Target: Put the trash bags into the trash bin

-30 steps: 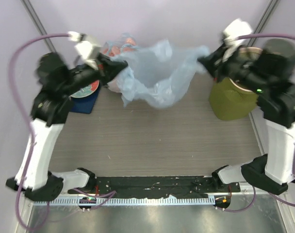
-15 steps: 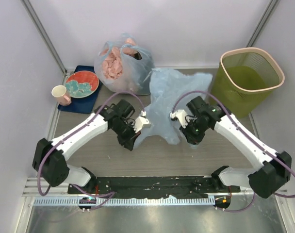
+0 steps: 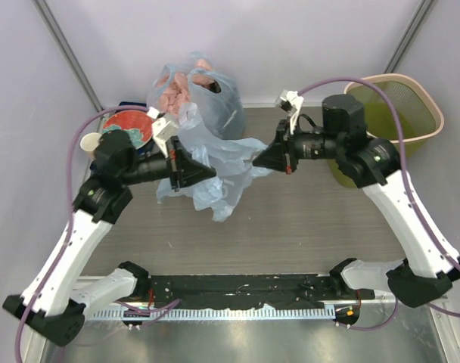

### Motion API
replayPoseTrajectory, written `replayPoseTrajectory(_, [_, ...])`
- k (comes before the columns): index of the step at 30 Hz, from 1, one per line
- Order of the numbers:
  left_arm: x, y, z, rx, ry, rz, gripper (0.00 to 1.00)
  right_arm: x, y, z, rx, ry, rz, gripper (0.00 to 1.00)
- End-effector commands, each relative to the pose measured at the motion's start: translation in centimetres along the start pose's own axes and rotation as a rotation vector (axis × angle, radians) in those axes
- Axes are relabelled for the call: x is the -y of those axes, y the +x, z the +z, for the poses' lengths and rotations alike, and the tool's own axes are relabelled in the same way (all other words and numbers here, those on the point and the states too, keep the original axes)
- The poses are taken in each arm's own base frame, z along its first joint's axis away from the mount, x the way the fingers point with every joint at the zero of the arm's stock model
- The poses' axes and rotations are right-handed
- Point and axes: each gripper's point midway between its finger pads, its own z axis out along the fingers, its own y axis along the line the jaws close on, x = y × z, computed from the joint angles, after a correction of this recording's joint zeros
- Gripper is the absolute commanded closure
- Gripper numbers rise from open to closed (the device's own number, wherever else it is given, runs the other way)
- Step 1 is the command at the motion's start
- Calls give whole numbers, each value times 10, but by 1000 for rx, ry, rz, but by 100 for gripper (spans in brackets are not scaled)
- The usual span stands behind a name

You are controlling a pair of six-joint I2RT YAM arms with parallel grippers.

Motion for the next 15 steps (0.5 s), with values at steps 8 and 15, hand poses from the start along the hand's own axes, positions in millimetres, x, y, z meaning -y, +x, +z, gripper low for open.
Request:
replayPoseTrajectory(8, [-5, 10, 39, 35, 105, -120, 51, -15, -27, 50, 104, -198, 178, 99])
replayPoseTrajectory(15, [0, 14, 56, 62, 125, -53, 34, -21, -23, 62, 97, -232, 214, 99])
